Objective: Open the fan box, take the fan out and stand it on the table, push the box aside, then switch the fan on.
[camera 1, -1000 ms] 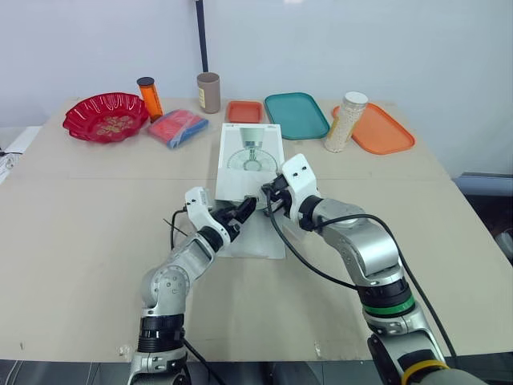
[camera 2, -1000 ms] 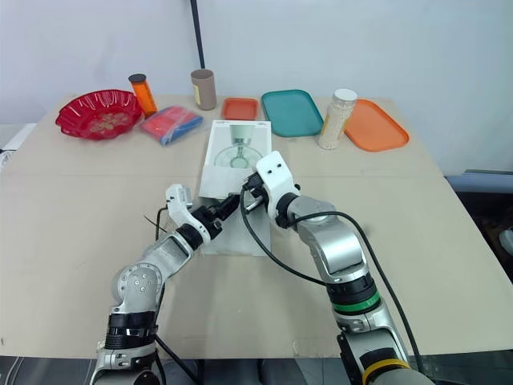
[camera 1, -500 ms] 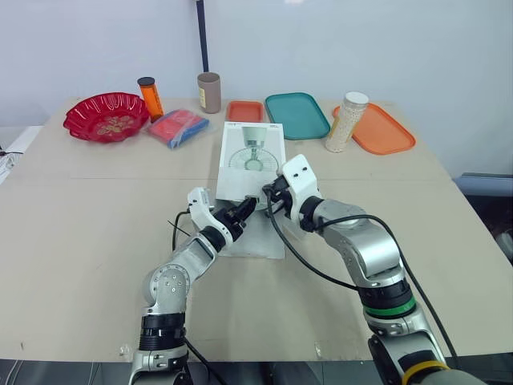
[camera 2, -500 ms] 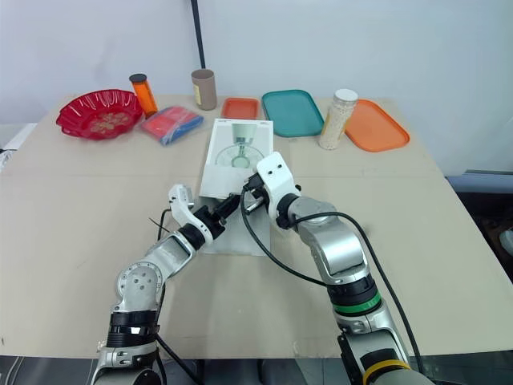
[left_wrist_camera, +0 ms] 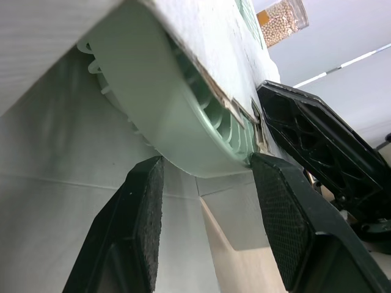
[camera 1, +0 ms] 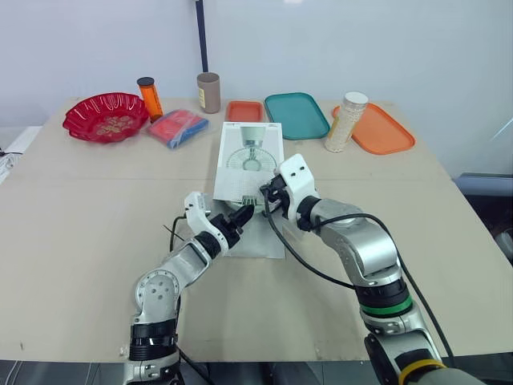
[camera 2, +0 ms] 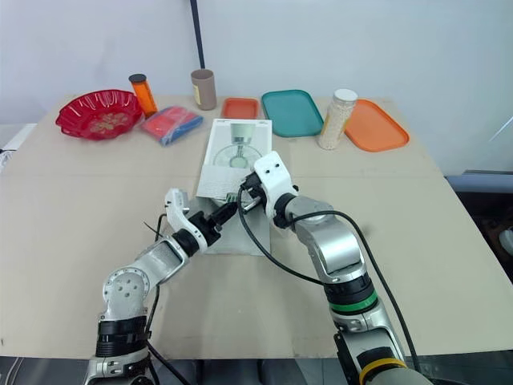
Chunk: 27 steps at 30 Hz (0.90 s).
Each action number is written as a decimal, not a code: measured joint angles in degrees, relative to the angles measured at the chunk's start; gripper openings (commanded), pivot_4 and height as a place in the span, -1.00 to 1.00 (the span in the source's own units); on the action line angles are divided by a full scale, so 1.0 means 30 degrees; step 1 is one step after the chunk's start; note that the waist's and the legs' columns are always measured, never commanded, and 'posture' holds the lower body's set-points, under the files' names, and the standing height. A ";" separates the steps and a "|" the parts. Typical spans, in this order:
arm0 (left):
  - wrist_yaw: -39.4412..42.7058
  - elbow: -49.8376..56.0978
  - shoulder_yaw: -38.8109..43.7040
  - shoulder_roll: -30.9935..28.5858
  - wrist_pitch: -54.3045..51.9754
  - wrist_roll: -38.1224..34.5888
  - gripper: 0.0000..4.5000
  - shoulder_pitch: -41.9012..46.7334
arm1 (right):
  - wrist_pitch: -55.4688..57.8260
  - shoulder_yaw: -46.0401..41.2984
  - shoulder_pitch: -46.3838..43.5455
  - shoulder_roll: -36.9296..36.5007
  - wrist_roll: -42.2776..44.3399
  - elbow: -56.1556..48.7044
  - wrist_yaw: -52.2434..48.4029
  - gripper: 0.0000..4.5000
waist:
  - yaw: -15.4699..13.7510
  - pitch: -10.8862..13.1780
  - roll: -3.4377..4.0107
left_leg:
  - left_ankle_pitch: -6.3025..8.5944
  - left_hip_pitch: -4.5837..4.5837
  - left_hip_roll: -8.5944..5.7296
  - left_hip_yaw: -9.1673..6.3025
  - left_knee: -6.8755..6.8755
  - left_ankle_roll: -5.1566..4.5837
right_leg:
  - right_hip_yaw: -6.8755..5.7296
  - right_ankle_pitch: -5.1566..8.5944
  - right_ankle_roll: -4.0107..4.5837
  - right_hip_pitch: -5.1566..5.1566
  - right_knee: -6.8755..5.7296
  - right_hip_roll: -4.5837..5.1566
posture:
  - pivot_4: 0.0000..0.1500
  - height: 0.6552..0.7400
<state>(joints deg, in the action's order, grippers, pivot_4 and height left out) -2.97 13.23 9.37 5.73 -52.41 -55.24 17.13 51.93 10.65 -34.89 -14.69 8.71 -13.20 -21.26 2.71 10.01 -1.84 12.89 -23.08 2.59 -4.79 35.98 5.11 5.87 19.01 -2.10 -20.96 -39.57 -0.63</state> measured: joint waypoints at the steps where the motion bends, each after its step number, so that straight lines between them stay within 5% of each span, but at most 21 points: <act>1: -0.0095 0.0094 0.0000 -0.0017 -0.0072 -0.0021 0.06 -0.0004 | 0.0031 -0.0001 0.0000 0.0001 0.0000 0.0003 0.0026 -1.00 | 0.0001 0.0000 0.0000 | 0.0000 0.0000 0.0000 -0.0001 -0.0001 0.0000 | -0.0001 0.0000 0.0000 0.0000 0.0002 0.0000 | 1.00 1.00; 27: -0.2192 0.3540 0.0505 -0.2691 -0.2552 -0.3503 0.06 -0.2111 | 0.0010 0.0145 -0.0290 -0.0017 0.0000 0.0158 -0.0019 -1.00 | 0.0020 -0.0017 0.0012 | -0.0002 0.0016 0.0011 0.0006 -0.0039 0.0004 | 0.0011 -0.0005 0.0003 0.0002 0.0034 -0.0005 | 1.00 1.00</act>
<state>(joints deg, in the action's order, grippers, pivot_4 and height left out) -9.55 23.85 10.89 -2.34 -60.06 -65.75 10.80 51.96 11.09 -35.76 -14.74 8.71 -12.72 -21.32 2.77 9.96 -1.81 12.88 -23.04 2.63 -4.77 35.86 5.12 5.90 19.00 -2.09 -20.96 -39.46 -0.65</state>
